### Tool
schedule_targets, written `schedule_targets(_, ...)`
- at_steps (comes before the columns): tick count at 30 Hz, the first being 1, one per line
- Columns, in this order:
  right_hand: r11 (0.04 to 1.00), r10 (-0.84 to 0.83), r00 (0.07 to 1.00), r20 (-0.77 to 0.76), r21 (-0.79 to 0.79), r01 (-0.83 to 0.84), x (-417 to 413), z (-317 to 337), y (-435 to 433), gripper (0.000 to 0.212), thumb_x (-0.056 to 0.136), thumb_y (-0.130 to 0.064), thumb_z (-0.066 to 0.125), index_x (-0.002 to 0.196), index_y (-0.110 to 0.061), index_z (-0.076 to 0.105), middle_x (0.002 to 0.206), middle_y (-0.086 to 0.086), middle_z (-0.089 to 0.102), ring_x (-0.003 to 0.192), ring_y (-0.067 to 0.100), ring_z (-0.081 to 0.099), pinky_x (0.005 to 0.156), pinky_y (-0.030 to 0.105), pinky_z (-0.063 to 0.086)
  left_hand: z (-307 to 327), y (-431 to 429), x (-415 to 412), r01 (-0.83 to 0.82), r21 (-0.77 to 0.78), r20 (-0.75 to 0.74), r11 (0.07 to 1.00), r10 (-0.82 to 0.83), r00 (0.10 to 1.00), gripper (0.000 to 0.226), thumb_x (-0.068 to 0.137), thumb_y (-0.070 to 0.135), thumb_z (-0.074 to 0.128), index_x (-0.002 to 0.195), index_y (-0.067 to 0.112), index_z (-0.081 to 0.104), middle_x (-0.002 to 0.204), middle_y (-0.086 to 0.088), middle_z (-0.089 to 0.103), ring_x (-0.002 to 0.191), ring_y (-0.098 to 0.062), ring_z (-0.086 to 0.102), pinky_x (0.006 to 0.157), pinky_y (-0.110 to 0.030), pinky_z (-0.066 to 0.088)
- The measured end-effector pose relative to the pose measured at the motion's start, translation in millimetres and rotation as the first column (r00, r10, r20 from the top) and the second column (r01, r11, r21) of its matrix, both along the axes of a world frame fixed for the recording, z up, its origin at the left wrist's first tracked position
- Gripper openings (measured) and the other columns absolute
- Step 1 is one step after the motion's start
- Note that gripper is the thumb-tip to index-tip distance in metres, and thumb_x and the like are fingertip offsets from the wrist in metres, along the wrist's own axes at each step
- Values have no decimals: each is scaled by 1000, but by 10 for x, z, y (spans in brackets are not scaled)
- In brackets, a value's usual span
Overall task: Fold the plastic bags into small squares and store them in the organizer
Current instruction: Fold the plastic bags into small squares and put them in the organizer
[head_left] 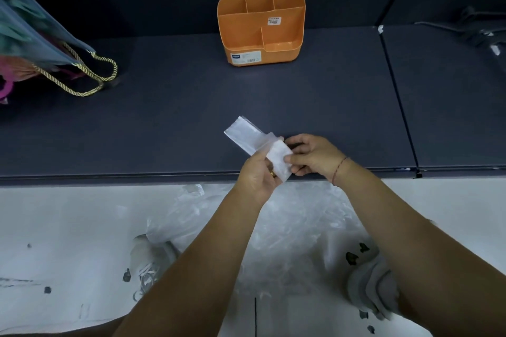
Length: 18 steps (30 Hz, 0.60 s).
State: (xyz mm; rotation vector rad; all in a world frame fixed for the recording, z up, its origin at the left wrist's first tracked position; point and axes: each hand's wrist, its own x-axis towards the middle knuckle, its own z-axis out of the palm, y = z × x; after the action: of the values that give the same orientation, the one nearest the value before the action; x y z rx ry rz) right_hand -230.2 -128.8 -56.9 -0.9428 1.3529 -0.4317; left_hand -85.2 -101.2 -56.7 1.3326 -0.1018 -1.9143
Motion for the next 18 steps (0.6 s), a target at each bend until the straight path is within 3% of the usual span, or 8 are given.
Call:
schedule_targets(6, 988, -142, 984, -103, -77, 135, 83, -14, 79, 28, 84, -5, 71, 110, -8, 62, 81, 6, 69, 55, 14, 58, 51, 21, 53, 4, -70, 11, 13, 44, 31, 999, -15, 999, 29, 87, 29, 72, 107, 9, 67, 101, -11, 68, 92, -26, 67, 92, -44, 56)
schedule_targets(9, 990, -124, 979, -163, -87, 111, 69, -9, 102, 22, 84, -8, 72, 104, -10, 63, 82, 9, 68, 52, 13, 56, 51, 21, 52, -22, -98, 70, -18, 26, 76, 999, 16, 997, 21, 90, 28, 69, 101, 10, 67, 92, -7, 64, 86, -21, 62, 82, -38, 57)
schedule_targets(11, 992, -108, 981, -160, -85, 96, 50, -9, 119, 20, 84, -6, 72, 102, -7, 64, 79, 9, 67, 51, 12, 57, 51, 21, 53, -36, -131, 128, -34, 12, 119, 999, 32, 992, 18, 95, 29, 63, 101, 12, 67, 97, -8, 58, 91, -21, 55, 75, -33, 58)
schedule_targets(15, 993, -89, 978, -187, -91, 73, 33, -3, 150, 16, 84, -2, 71, 99, -6, 64, 79, 10, 67, 52, 13, 58, 53, 22, 55, -86, -261, 277, -89, 9, 233, 996, 84, 969, 19, 97, 22, 61, 110, 8, 65, 110, -10, 70, 96, -20, 69, 79, -30, 57)
schedule_targets(18, 992, -95, 974, -203, -100, 76, 49, -3, 161, 13, 84, -1, 70, 94, -7, 64, 78, 10, 67, 52, 13, 58, 53, 23, 55, -48, -399, 398, -134, -14, 309, 991, 131, 942, 25, 96, 18, 62, 118, 6, 65, 107, -8, 71, 89, -17, 70, 76, -28, 57)
